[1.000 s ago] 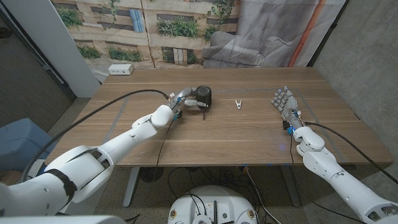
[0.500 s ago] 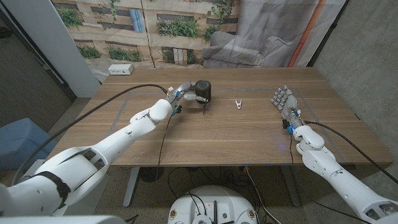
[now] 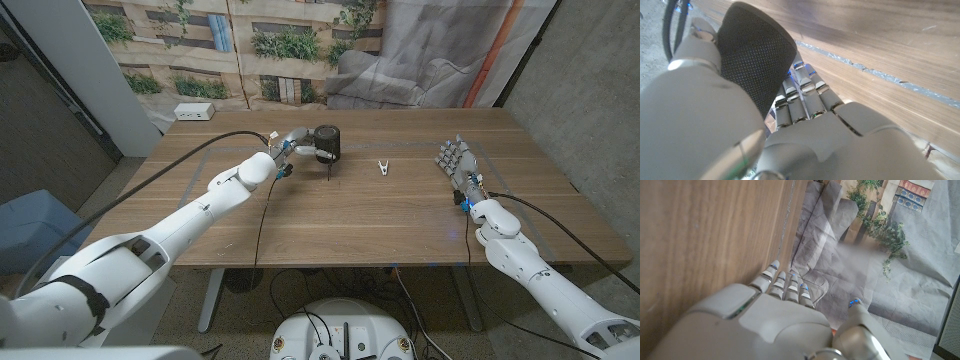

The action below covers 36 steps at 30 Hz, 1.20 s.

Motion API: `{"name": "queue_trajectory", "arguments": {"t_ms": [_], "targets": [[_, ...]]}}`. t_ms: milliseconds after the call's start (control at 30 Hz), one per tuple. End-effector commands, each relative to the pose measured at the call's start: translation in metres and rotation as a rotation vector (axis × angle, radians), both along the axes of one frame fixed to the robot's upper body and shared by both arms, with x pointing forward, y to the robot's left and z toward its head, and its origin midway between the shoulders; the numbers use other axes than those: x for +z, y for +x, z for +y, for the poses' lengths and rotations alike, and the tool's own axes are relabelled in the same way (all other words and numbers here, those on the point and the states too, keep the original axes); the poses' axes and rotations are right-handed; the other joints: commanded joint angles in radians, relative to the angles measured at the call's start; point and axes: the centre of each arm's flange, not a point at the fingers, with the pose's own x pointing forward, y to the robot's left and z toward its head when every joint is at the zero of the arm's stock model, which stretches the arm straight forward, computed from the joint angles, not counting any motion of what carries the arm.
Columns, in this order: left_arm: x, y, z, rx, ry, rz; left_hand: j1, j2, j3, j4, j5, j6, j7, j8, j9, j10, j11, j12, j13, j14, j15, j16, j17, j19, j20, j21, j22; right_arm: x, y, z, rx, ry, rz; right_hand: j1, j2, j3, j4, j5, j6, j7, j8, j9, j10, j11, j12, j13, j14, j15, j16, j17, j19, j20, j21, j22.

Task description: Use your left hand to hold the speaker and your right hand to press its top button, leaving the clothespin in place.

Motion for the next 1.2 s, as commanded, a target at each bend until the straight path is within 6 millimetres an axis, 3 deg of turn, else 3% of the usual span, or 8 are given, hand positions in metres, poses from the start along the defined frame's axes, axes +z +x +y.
{"name": "queue_trajectory", "arguments": {"t_ms": [33,633,900,1200], "targets": [[0.021,-0.002,-0.006,-0.021,0.002,0.066,0.122,0.232,0.0,-0.004,0.01,0.211,-0.067,0.043,0.006,0.17,-0.155,0.01,0.034,0.102,-0.213,0.008,0.037,0.01,-0.15,0.008,0.004,0.004,0.0,-0.001,-0.003,-0.009,0.011,-0.004,0.02,0.004,-0.006,-0.005,0.004,-0.005,0.006,0.003,-0.003,-0.003,-0.001,0.003,0.011,0.002,0.008,0.002,0.003,0.004,0.007,0.004],[0.038,0.005,-0.014,-0.13,-0.048,0.193,0.129,0.249,-0.001,0.0,0.014,0.217,-0.064,0.062,0.015,0.189,-0.151,0.019,0.06,0.114,-0.212,0.014,0.05,0.025,-0.15,0.009,0.005,0.024,-0.014,-0.001,-0.074,-0.16,-0.013,-0.005,0.019,0.003,-0.007,-0.006,0.011,-0.004,0.008,0.003,0.0,-0.003,0.0,0.003,0.011,0.003,0.009,0.001,0.003,0.004,0.007,0.003],[0.033,0.017,-0.015,-0.236,-0.18,0.293,0.109,0.256,-0.003,0.01,0.013,0.214,-0.057,0.066,0.017,0.188,-0.151,0.018,0.068,0.111,-0.211,0.006,0.048,0.022,-0.151,0.007,0.005,0.032,-0.024,0.001,-0.126,-0.253,-0.03,-0.003,0.019,0.004,-0.01,-0.006,0.035,0.003,0.016,0.003,0.02,-0.002,0.007,0.003,0.024,-0.003,0.014,-0.001,0.015,-0.001,0.011,0.003],[0.032,0.019,-0.02,-0.273,-0.176,0.357,0.103,0.263,-0.001,0.008,0.013,0.225,-0.058,0.076,0.017,0.199,-0.152,0.02,0.076,0.125,-0.211,0.009,0.051,0.028,-0.149,0.007,0.005,0.038,-0.036,0.003,-0.139,-0.33,-0.037,0.0,0.017,0.004,-0.014,-0.007,0.039,0.002,0.015,0.003,0.023,-0.001,0.007,0.004,0.028,-0.007,0.015,-0.003,0.018,-0.001,0.011,0.003]]}}
